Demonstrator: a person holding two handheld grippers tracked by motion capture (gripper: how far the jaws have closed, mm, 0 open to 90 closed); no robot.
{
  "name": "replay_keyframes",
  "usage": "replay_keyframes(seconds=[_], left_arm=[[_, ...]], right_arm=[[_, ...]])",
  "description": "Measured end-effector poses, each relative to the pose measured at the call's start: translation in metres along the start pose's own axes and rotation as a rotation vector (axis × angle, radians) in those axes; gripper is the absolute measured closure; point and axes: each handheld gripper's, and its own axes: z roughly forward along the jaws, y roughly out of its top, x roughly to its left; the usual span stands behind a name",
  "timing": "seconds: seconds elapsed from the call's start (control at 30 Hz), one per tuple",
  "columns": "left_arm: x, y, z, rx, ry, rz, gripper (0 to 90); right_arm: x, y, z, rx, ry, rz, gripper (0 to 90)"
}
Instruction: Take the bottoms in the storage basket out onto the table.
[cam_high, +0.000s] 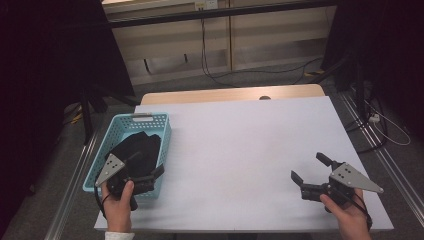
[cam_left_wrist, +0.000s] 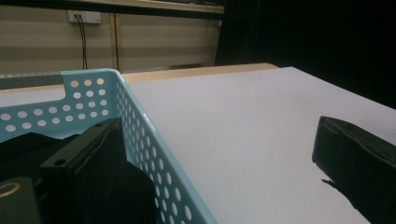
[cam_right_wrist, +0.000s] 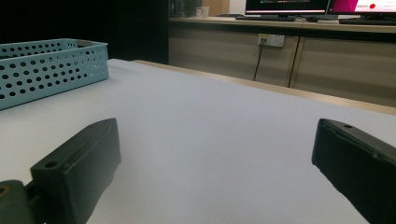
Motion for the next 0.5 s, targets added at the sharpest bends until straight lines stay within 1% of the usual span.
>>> replay_keyframes(seconds=[0.13, 0.2, 0.3, 0.5], left_arm=[[-0.0003, 0.0005, -0.0001, -0.001, 0.0, 0.0, 3.0], [-0.0011, 0.001, -0.0001, -0.008, 0.0, -0.008, 3.0], [-0.0008, 0.0018, -0.0005, -0.004, 0.001, 0.002, 3.0], [-0.0003, 0.0055, -0.0007, -0.014, 0.004, -0.006, 3.0]], right_arm=[[0.0001, 0.0, -0.0005, 0.001, 0.004, -0.003, 0.6], [0.0002, -0.0001, -0.0007, 0.002, 0.005, -0.004, 0.5], [0.0002, 0.0001, -0.0009, 0.0, 0.006, -0.002, 0.6], [0.0003, -0.0004, -0.0008, 0.002, 0.007, 0.001, 0.6]])
